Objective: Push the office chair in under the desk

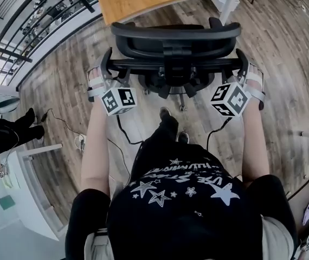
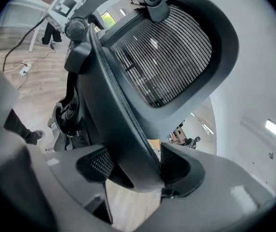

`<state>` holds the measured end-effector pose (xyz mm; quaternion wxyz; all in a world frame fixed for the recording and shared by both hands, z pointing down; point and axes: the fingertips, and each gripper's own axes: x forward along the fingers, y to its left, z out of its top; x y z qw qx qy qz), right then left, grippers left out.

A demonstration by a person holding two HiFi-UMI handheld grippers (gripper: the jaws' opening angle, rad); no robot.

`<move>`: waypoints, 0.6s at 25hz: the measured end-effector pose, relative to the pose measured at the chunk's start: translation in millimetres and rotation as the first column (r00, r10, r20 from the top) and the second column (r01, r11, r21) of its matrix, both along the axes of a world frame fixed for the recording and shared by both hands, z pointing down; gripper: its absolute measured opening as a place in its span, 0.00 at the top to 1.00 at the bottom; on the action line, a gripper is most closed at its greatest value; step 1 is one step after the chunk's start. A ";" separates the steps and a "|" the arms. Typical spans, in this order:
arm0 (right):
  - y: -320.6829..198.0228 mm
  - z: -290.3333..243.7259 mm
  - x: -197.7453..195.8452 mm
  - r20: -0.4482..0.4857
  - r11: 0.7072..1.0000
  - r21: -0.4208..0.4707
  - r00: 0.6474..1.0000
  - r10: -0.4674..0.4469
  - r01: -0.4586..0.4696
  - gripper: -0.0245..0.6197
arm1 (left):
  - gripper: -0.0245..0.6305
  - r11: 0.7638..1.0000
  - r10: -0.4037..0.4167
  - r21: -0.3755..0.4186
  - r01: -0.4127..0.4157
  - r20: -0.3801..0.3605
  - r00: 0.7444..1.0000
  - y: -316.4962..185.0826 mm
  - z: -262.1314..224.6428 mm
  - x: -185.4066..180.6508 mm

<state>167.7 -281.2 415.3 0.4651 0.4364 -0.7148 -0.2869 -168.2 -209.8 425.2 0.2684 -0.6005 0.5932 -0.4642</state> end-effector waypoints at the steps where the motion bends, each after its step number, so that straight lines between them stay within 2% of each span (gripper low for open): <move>1: -3.2 0.9 -3.0 -0.001 1.000 0.004 1.000 0.001 -0.001 0.52 | 0.41 1.000 0.004 0.003 -0.004 0.003 1.000 -3.9 0.6 -3.0; 15: -88.5 4.4 -16.1 -0.033 0.999 -0.034 0.999 0.032 -0.033 0.53 | 0.41 0.999 0.021 0.035 -0.021 0.005 1.000 -84.2 -3.8 -13.8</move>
